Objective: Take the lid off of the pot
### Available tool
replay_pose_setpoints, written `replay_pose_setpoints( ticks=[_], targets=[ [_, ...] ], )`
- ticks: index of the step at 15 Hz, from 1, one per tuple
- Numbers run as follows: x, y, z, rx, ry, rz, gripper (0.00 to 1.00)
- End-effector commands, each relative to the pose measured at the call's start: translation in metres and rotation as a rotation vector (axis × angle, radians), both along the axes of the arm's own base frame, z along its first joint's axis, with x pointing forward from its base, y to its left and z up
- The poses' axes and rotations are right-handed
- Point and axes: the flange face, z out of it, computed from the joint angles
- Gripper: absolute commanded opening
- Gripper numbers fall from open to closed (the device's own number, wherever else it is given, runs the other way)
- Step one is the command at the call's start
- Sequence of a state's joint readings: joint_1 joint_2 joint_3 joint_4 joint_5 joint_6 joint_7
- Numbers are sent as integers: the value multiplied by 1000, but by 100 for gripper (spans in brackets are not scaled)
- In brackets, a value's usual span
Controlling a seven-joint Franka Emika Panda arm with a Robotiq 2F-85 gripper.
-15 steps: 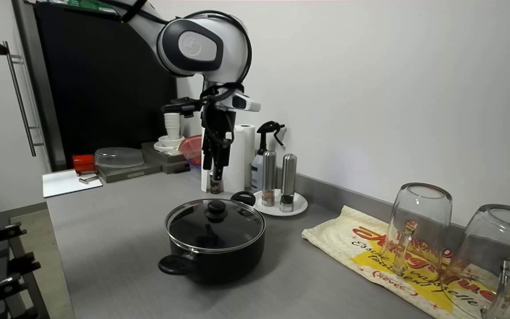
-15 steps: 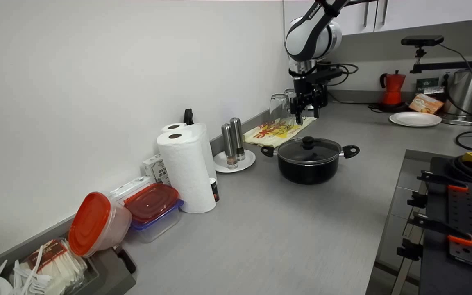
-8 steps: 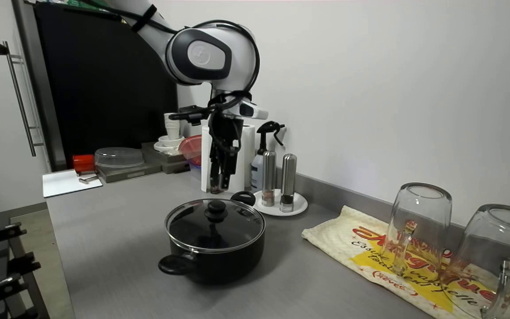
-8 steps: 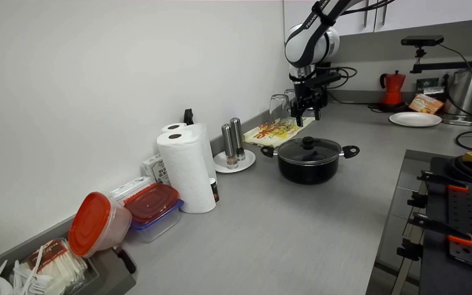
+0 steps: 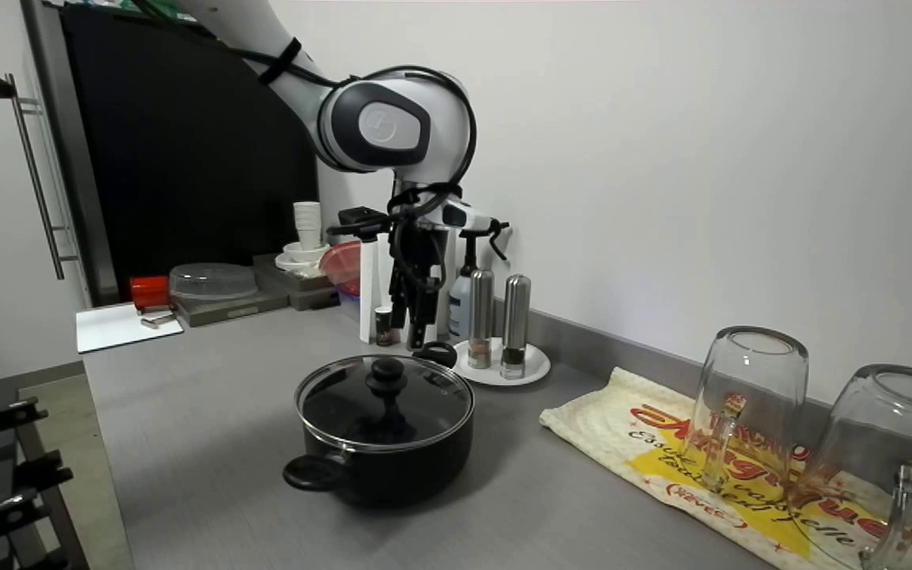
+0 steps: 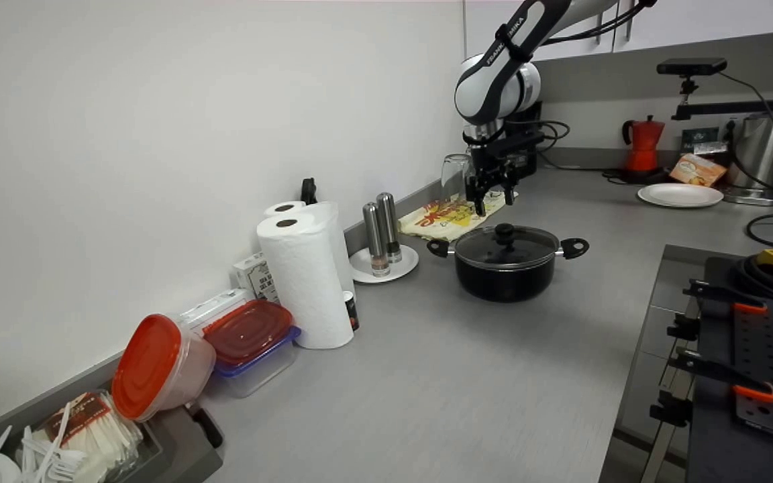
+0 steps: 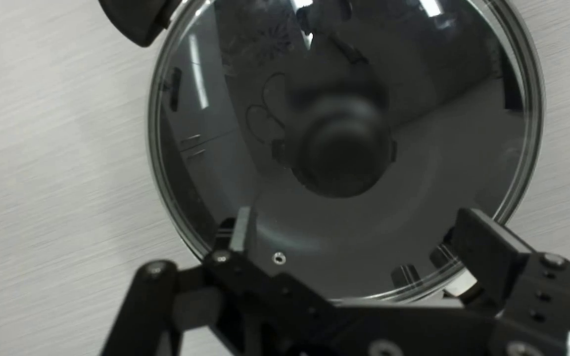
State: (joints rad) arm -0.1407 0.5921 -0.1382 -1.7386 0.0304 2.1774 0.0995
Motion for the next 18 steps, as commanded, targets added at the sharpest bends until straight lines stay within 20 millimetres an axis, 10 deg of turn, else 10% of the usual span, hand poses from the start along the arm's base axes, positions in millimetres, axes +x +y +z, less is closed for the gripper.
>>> replay_pose_setpoints(
  ticks=[1,18],
  targets=[
    [2,-5,-15,-4,20,-22,100],
    [-5,-5,-34,44,118,-15,100]
  ],
)
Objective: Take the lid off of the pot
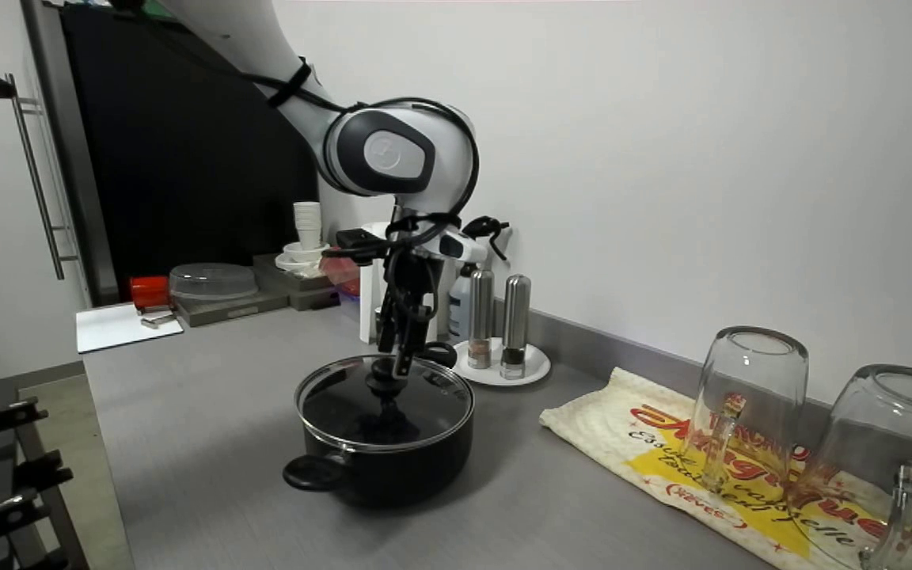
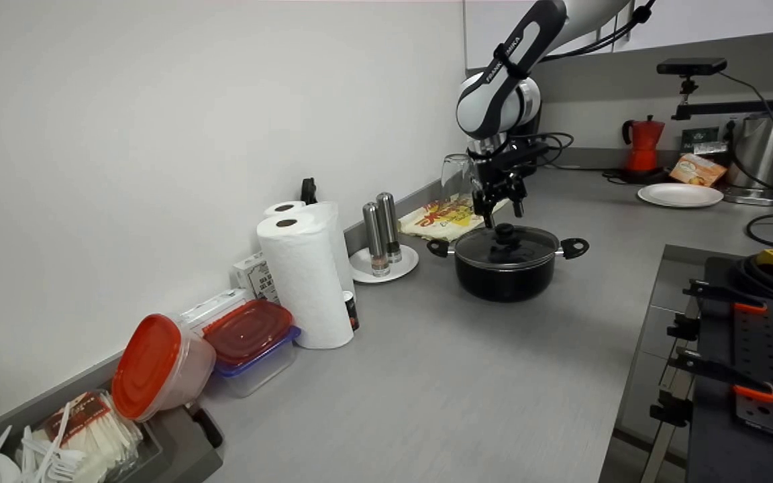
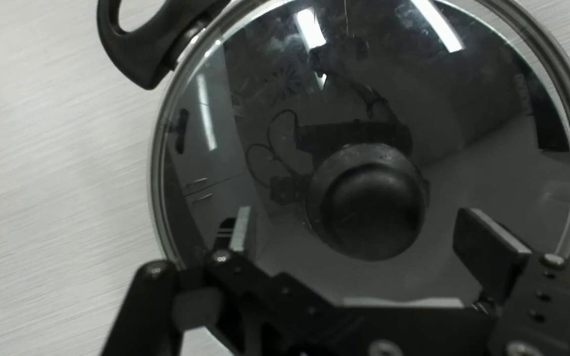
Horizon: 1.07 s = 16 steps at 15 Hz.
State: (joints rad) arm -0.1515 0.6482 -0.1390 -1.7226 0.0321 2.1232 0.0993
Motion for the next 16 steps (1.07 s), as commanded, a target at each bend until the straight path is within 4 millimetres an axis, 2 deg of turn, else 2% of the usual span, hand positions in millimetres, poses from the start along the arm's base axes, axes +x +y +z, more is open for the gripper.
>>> replay_pose_setpoints(
  ticks=[1,16],
  targets=[
    [5,1,-1,29,35,-1,100],
    [8,11,-4,55,50,-2,100]
  ],
)
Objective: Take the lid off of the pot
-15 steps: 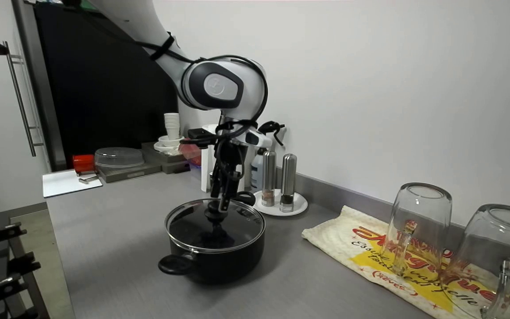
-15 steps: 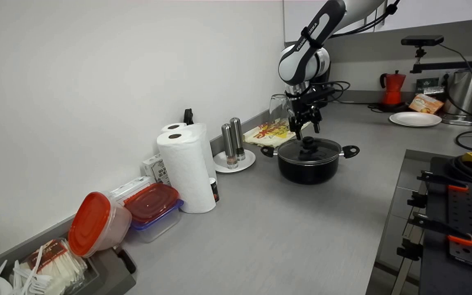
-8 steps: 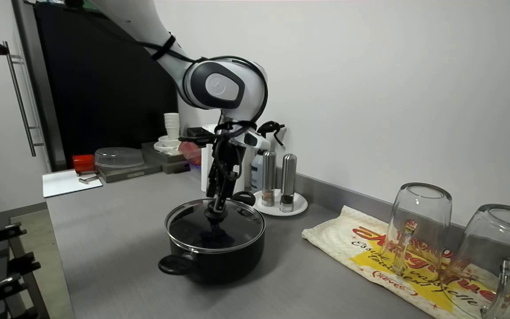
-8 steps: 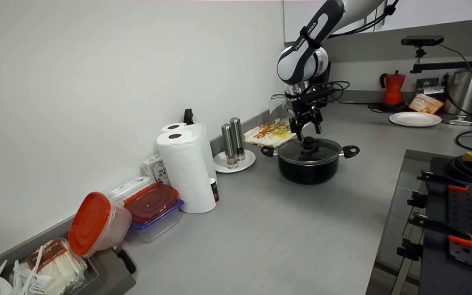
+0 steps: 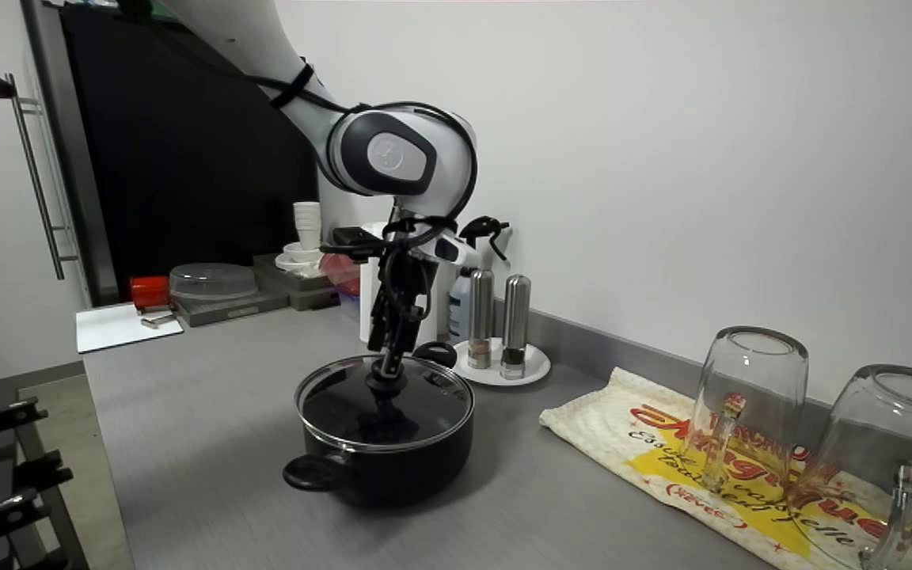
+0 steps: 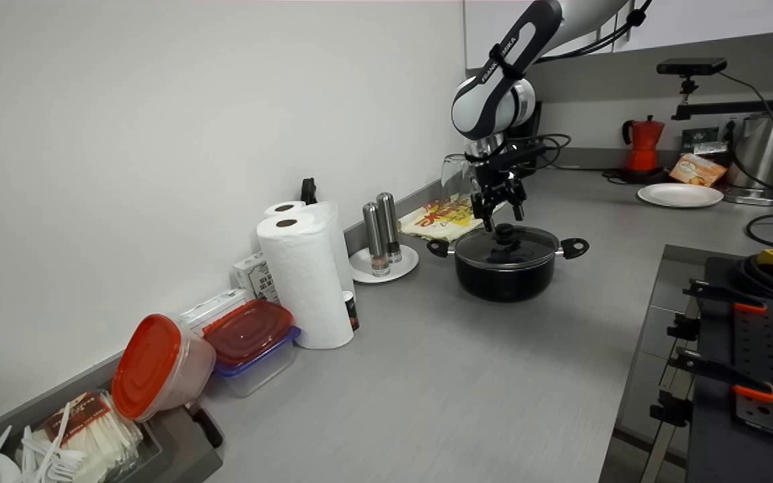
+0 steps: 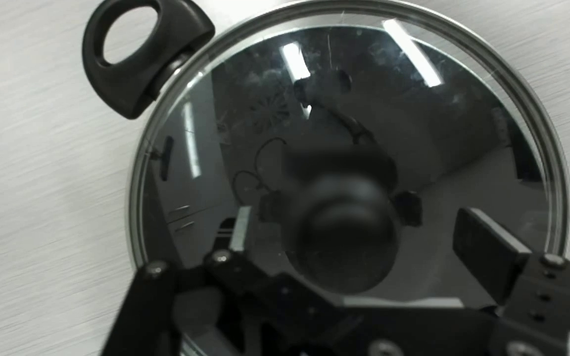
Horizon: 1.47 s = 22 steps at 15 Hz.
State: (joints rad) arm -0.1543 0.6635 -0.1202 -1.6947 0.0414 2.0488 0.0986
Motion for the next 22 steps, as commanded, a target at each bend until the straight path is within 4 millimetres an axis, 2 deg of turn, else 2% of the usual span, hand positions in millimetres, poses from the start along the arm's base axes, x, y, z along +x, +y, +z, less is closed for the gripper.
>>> replay_pose_setpoints(
  ticks=[1,9,10,11,16,19,22],
  targets=[
    [8,0,0,21,-6,-7,100],
    [3,1,-12,25,11,-6,100],
    [3,1,-14,26,13,-6,75],
    [2,1,-15,27,15,-5,74],
    [3,-2,-15,27,14,-11,35],
    [3,-3,-11,28,14,-13,23],
    [3,-5,-8,25,10,-13,23]
  ],
)
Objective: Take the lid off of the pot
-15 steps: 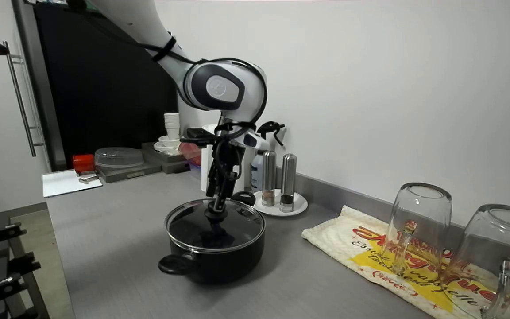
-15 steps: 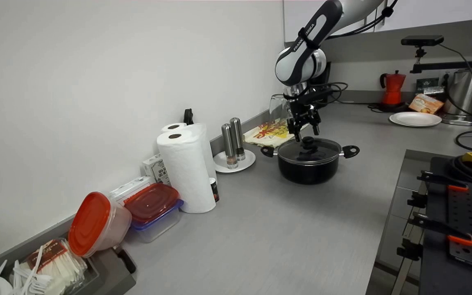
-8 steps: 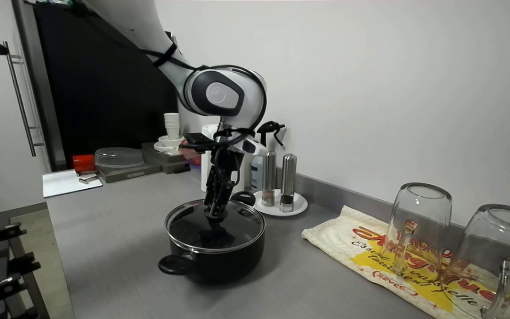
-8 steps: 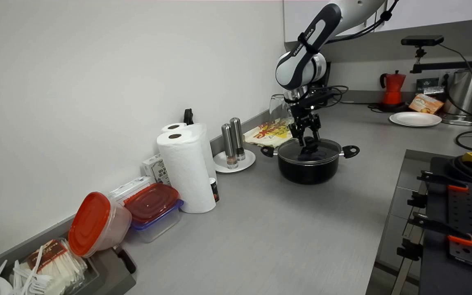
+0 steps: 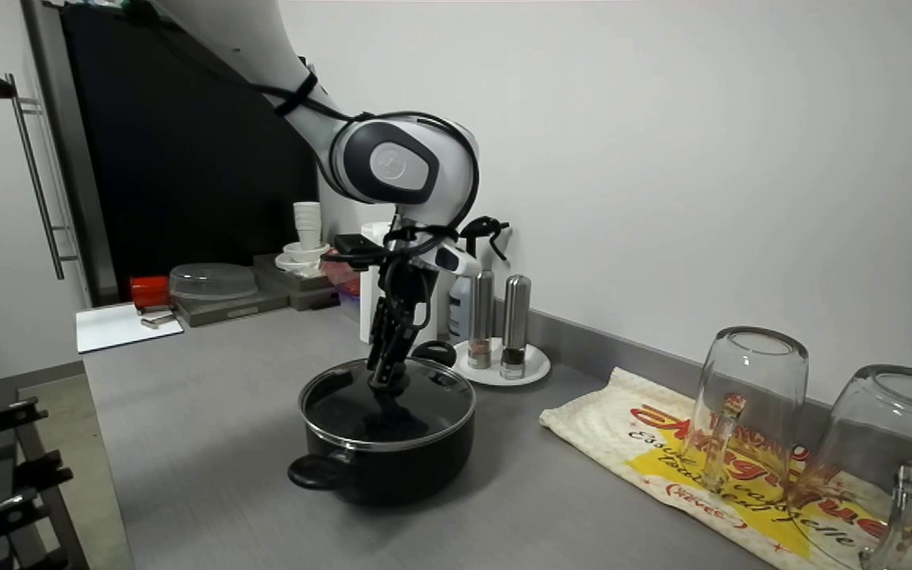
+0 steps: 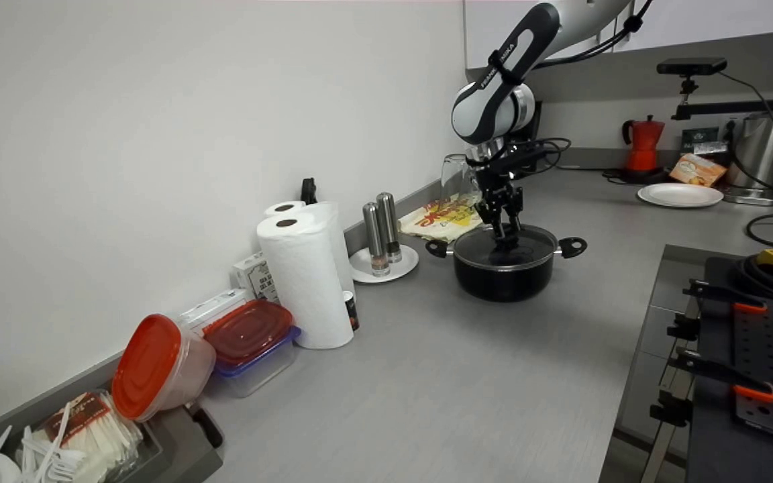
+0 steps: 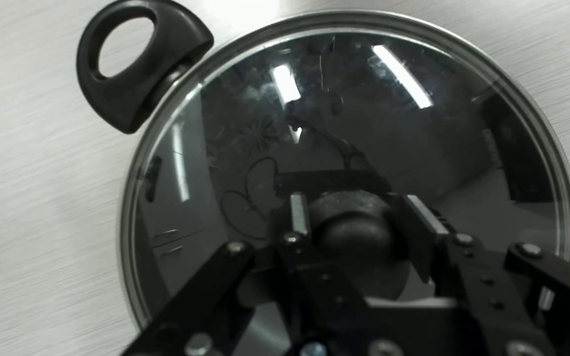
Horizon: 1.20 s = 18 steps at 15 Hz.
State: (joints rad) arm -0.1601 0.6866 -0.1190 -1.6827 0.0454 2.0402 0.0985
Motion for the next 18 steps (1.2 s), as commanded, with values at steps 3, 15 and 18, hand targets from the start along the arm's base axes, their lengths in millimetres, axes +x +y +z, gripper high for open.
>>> replay_pose_setpoints(
  ticks=[3,15,18],
  targets=[
    [8,-6,19,16,-34,-6,23],
    [22,14,168,-27,-249,127,23],
    [20,49,191,-19,-281,225,23]
  ],
)
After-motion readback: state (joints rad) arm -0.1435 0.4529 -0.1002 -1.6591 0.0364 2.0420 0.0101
